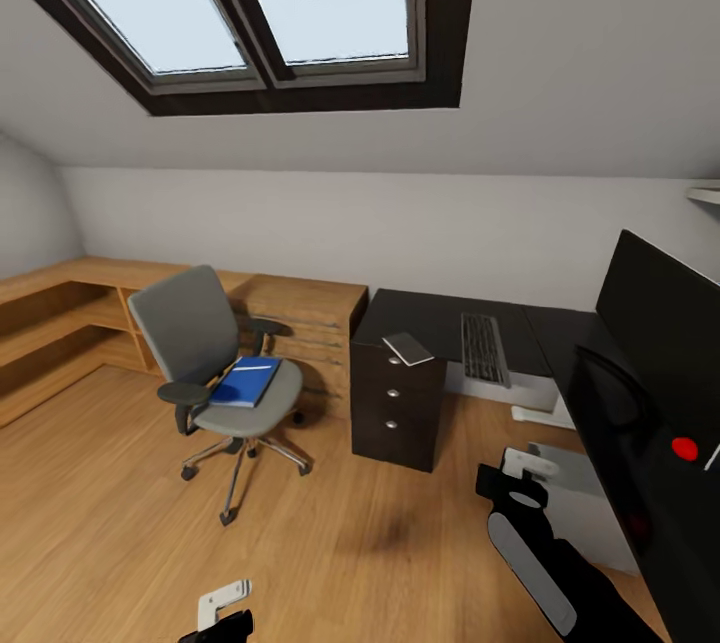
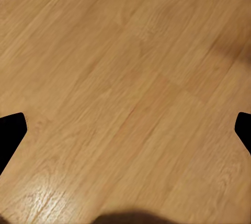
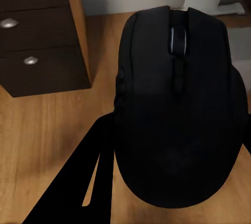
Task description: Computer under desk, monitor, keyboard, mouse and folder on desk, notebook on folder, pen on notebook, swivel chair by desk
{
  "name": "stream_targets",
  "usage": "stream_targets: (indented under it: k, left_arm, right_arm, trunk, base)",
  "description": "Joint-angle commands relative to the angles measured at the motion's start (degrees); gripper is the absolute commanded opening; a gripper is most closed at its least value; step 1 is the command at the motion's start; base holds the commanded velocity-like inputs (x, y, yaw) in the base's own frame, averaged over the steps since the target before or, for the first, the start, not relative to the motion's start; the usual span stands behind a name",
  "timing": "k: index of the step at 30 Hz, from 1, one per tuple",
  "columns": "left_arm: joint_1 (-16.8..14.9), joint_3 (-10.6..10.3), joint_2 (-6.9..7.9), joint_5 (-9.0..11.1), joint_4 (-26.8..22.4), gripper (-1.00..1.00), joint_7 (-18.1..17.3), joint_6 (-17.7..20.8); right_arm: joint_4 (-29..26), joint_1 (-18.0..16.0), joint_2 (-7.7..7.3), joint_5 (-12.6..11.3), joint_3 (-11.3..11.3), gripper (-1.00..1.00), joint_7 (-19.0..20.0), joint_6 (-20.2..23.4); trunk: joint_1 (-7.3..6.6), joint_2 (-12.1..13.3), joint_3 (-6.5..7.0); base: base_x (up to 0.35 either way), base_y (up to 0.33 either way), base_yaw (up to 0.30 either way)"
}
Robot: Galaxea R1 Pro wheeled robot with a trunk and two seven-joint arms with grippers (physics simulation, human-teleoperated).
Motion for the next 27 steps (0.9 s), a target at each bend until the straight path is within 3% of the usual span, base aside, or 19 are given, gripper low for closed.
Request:
stream_targets:
  k: [1, 14, 18, 20, 21, 22, 23, 27]
  left_arm:
    - [-0.05, 0.18, -0.03, 0.39, 0.05, 1.00, -0.01, -0.30]
    - [-0.04, 0.17, -0.27, 0.37, 0.05, 1.00, -0.01, -1.35]
    - [0.21, 0.14, -0.39, 0.40, 0.05, 1.00, -0.09, -5.79]
    - [1.34, 0.10, -0.82, -0.28, 0.05, 1.00, -0.24, -10.98]
    - [2.10, 0.07, -1.31, -2.01, 0.05, 1.00, -0.25, -13.60]
    - [3.81, 0.06, -2.50, -8.73, 0.05, 1.00, 0.02, -19.59]
    - [4.26, 0.08, -2.83, -11.32, 0.05, 1.00, 0.18, -22.14]
    - [5.12, 0.10, -3.49, -15.23, 0.05, 1.00, 1.35, -28.86]
  right_arm:
    - [-0.09, -0.06, -0.09, -0.29, 0.14, -1.00, -0.26, 0.22]
    - [-0.05, -0.06, -0.20, -0.29, -0.04, -1.00, -0.21, 0.23]
    - [-0.08, -0.06, -0.23, -0.29, -0.09, -1.00, -0.24, 0.22]
    - [-0.09, -0.06, -0.24, -0.29, -0.08, -1.00, -0.24, 0.22]
    - [-0.09, -0.06, -0.24, -0.29, -0.09, -1.00, -0.25, 0.22]
    - [-0.09, -0.06, -0.24, -0.29, -0.10, -1.00, -0.27, 0.22]
    - [-0.08, -0.06, -0.25, -0.29, -0.11, -1.00, -0.24, 0.22]
    - [-0.02, -0.06, -0.28, -0.29, -0.13, -1.00, -0.22, 0.22]
  trunk:
    - [0.01, -0.06, -0.07]
    - [-2.63, 4.76, 2.11]
    - [-3.50, 6.36, 2.83]
    - [-3.94, 7.16, 3.18]
    - [-4.16, 7.56, 3.36]
    - [-4.38, 7.96, 3.54]
    - [-4.60, 8.37, 3.72]
    - [-5.48, 9.97, 4.44]
  base:
    - [0.011, 0.000, 0.116]
    - [0.002, 0.000, 0.022]
    - [0.000, 0.000, 0.000]
    - [0.000, 0.000, 0.000]
    - [0.000, 0.000, 0.000]
    - [0.000, 0.000, 0.000]
    - [0.000, 0.000, 0.000]
    - [0.000, 0.000, 0.000]
